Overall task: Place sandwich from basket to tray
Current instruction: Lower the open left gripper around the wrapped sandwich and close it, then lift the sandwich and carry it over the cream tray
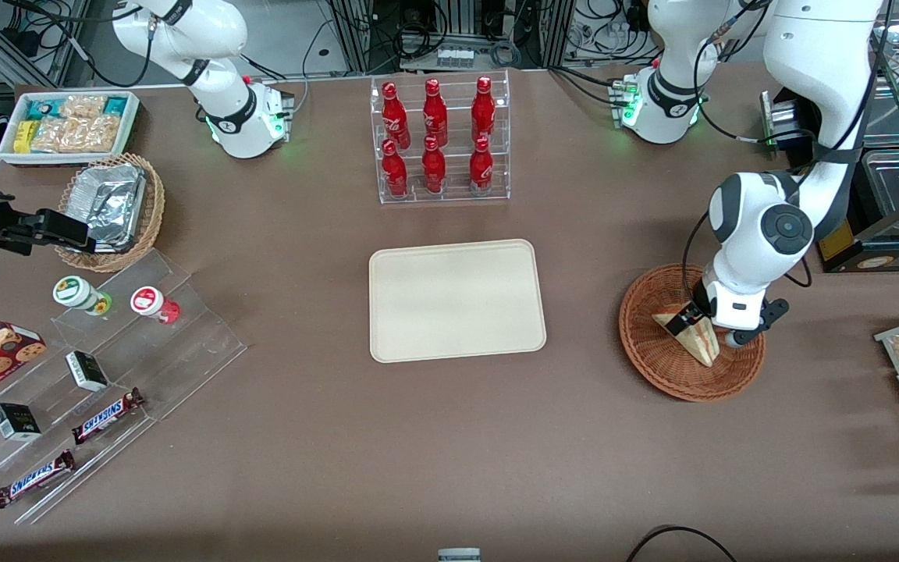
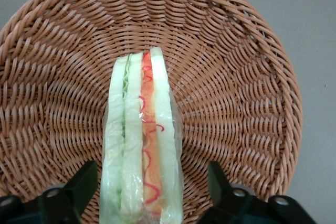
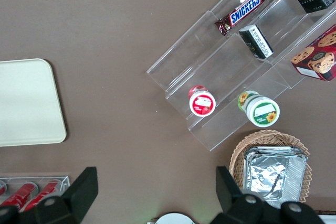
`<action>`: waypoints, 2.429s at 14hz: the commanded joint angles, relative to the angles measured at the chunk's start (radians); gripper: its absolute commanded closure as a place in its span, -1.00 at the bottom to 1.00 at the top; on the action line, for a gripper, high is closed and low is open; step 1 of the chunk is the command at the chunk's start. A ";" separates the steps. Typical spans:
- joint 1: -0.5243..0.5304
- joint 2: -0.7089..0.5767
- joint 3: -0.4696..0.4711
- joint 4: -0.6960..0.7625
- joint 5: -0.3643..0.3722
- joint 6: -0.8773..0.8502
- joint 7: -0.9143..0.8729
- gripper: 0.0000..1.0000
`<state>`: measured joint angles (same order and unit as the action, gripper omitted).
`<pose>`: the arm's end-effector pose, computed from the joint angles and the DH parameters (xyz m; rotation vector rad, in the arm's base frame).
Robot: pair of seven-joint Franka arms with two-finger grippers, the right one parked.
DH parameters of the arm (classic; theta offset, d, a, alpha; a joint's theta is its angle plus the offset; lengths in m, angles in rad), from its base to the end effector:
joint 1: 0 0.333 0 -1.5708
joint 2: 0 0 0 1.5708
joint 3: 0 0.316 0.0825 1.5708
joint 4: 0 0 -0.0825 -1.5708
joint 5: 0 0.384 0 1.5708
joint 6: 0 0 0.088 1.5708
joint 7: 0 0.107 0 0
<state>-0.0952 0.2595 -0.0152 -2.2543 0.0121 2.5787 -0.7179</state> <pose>0.5445 -0.0606 0.2539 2.9784 0.9182 0.0945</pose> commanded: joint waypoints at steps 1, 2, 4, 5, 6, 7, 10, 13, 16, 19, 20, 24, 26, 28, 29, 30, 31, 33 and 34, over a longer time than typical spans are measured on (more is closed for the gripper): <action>-0.005 -0.002 0.003 -0.007 0.003 0.005 -0.002 0.79; -0.006 -0.005 0.003 -0.005 0.009 -0.009 -0.001 1.00; -0.006 -0.014 0.003 -0.001 0.011 -0.028 0.002 1.00; -0.006 -0.029 0.003 0.005 0.012 -0.061 0.002 1.00; -0.006 -0.049 0.003 0.019 0.014 -0.098 0.005 1.00; -0.006 -0.072 0.001 0.044 0.026 -0.164 0.014 1.00; -0.060 -0.100 -0.005 0.207 0.046 -0.439 0.046 1.00; -0.168 -0.060 -0.008 0.439 0.040 -0.682 0.051 1.00; -0.328 0.030 -0.008 0.576 0.028 -0.704 0.016 1.00; -0.435 0.163 -0.009 0.726 -0.033 -0.698 -0.046 1.00; -0.466 0.206 -0.009 0.766 -0.068 -0.695 -0.047 1.00; -0.566 0.294 -0.011 0.820 -0.099 -0.605 -0.044 1.00; -0.630 0.342 -0.012 0.820 -0.107 -0.545 -0.046 1.00; -0.663 0.385 -0.011 0.820 -0.106 -0.478 -0.044 1.00; -0.666 0.401 -0.014 0.818 -0.106 -0.450 -0.044 1.00; -0.687 0.418 -0.014 0.820 -0.104 -0.433 -0.043 1.00; -0.704 0.437 -0.012 0.818 -0.098 -0.428 -0.043 1.00; -0.719 0.460 -0.012 0.817 -0.095 -0.413 -0.041 1.00; -0.719 0.461 -0.012 0.814 -0.095 -0.393 -0.038 1.00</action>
<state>-0.7963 0.7015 -0.0432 -1.4700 -0.0798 2.1685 -0.7618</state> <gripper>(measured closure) 0.841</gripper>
